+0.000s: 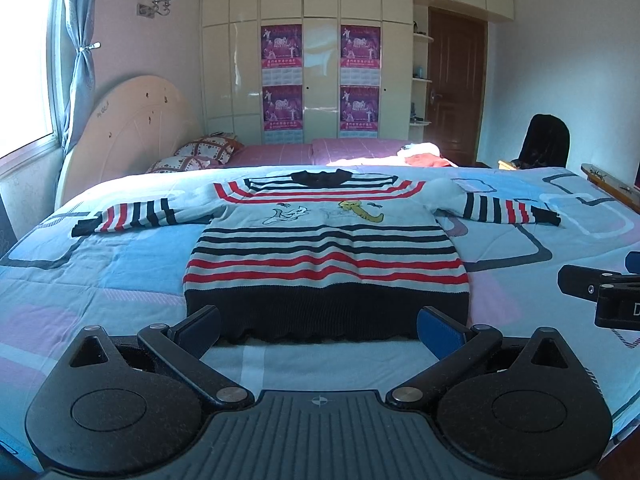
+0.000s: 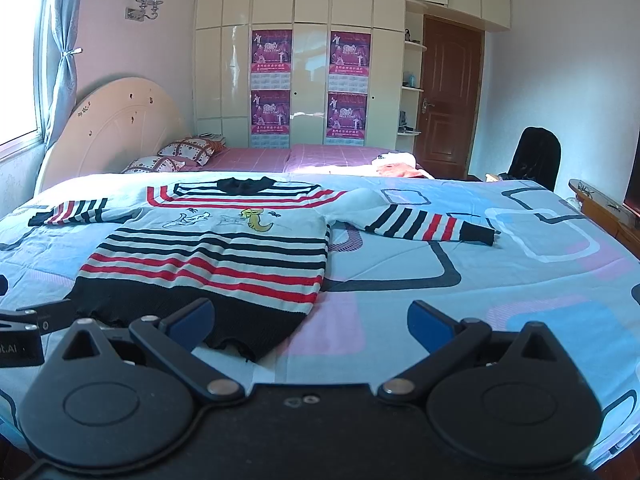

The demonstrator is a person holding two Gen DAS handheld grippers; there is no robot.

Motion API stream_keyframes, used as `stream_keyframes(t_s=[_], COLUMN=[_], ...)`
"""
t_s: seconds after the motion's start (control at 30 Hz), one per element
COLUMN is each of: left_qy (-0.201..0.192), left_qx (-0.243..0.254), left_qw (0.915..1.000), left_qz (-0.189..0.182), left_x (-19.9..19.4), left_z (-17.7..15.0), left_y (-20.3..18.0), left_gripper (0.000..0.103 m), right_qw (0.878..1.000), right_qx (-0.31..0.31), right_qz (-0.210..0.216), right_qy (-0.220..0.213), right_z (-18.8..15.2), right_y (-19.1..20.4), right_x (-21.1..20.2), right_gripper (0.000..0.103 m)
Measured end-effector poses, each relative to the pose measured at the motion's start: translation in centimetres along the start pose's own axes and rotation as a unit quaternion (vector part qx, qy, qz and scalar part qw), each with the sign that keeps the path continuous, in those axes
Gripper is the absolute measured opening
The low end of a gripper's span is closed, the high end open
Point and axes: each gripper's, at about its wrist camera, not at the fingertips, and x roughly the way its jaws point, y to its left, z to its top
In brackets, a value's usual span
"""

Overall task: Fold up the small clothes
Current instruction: 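Grasp the black cuff of the striped sleeve with the right gripper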

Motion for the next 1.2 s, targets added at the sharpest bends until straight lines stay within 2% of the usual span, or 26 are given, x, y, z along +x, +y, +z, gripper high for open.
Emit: stream_keyframes(t_s=[0.1,0.17,0.27,0.33,0.37,0.43,0.53,0.63,0.7,0.77,0.8,0.83,0.9,0.97,1.07,1.2], left_qy=[0.002,0.006,-0.007,-0.001,0.005,0.026,0.052,0.049,0.055,0.057,0.059,0.063,0.072,0.082,0.083,0.098], left_qx=[-0.002,-0.006,-0.016,-0.01,-0.007,-0.013,-0.049,-0.062,-0.075,-0.091,-0.098,-0.103,-0.106,-0.1,-0.1,-0.123], left_qw=[1.0,0.9997,0.999,0.9991,0.9992,0.9977,0.995,0.9955,0.9936,0.9922,0.9909,0.9896,0.9878,0.9875,0.9886,0.9867], left_qz=[-0.005,-0.024,-0.041,-0.041,-0.04,-0.06,-0.07,-0.053,-0.063,-0.063,-0.071,-0.078,-0.088,-0.089,-0.077,-0.041], left_x=[0.0,0.0,-0.1,0.7,1.4,3.3,6.7,9.7,12.1,14.3,15.6,16.8,19.2,21.5,24.1,27.4], left_z=[0.0,0.1,0.3,0.8,1.2,1.9,2.9,3.7,4.4,5.0,5.3,5.7,6.3,7.0,8.1,9.0], left_y=[0.1,0.3,0.9,1.2,1.4,2.2,3.8,4.8,5.4,5.7,5.8,5.9,5.8,5.7,5.8,7.0], left_gripper=[0.103,0.103,0.103,0.103,0.103,0.103,0.103,0.103,0.103,0.103,0.103,0.103,0.103,0.103,0.103,0.103], right_qw=[1.0,1.0,1.0,0.999,0.999,0.998,0.994,0.989,0.985,0.978,0.973,0.966,0.949,0.937,0.929,0.911], right_qx=[-0.001,-0.002,0.01,0.024,0.033,0.052,0.091,0.128,0.154,0.194,0.218,0.251,0.308,0.343,0.362,0.404], right_qz=[-0.001,0.003,0.006,0.006,0.004,-0.002,-0.013,-0.03,-0.041,-0.048,-0.049,-0.05,-0.054,-0.056,-0.079,-0.086], right_qy=[0.0,-0.002,-0.012,-0.024,-0.03,-0.041,-0.06,-0.065,-0.066,-0.061,-0.054,-0.045,-0.037,-0.029,-0.014,-0.005], right_z=[0.0,0.1,0.4,0.8,1.1,1.7,2.9,4.2,5.0,5.6,5.9,6.0,5.6,5.0,4.5,3.5], right_y=[0.0,0.1,-0.8,-1.9,-2.7,-4.5,-7.7,-10.9,-13.0,-15.5,-16.9,-18.5,-21.4,-23.6,-25.7,-28.5], right_x=[0.0,0.1,0.5,0.9,1.3,2.3,4.5,7.7,10.1,13.4,15.1,17.2,20.6,23.7,27.5,30.9], right_gripper=[0.103,0.103,0.103,0.103,0.103,0.102,0.099,0.09,0.087,0.081,0.072,0.064,0.058,0.058,0.058,0.058])
